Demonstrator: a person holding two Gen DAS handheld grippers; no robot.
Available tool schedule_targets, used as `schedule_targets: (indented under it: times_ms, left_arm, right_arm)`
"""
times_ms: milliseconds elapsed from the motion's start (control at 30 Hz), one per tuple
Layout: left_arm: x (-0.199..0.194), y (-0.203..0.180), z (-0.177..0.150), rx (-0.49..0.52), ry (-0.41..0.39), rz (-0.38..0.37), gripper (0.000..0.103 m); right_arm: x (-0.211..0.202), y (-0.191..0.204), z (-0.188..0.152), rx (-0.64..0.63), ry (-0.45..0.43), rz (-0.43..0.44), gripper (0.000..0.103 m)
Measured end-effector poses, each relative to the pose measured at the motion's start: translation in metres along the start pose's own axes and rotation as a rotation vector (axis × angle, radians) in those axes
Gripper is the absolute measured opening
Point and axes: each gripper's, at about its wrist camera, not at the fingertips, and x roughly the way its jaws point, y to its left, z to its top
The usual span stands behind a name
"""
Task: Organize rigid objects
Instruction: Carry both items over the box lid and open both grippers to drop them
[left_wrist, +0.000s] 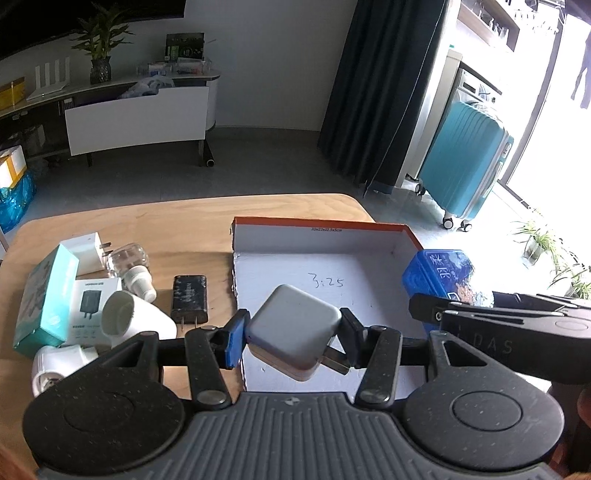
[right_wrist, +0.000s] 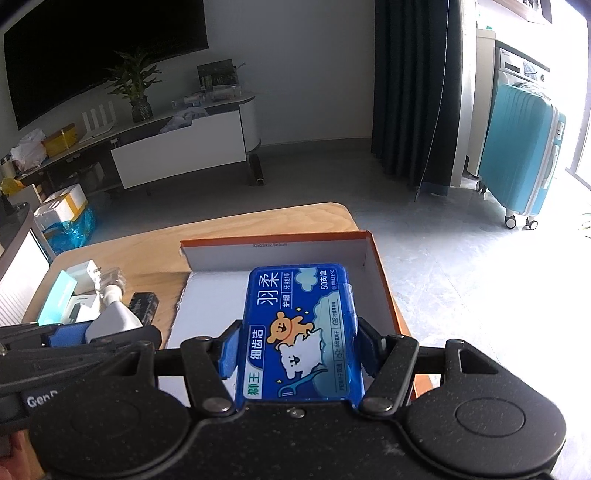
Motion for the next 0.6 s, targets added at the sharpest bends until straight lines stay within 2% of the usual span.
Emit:
schedule_targets:
  times_ms: [600]
  left_arm:
    - [0.040,0.002,0.021,-0.021,0.035,-0.003,0.052]
  right_arm:
    - [0.058,-0.006,0.026,-0.008,0.064,0.005,0.074]
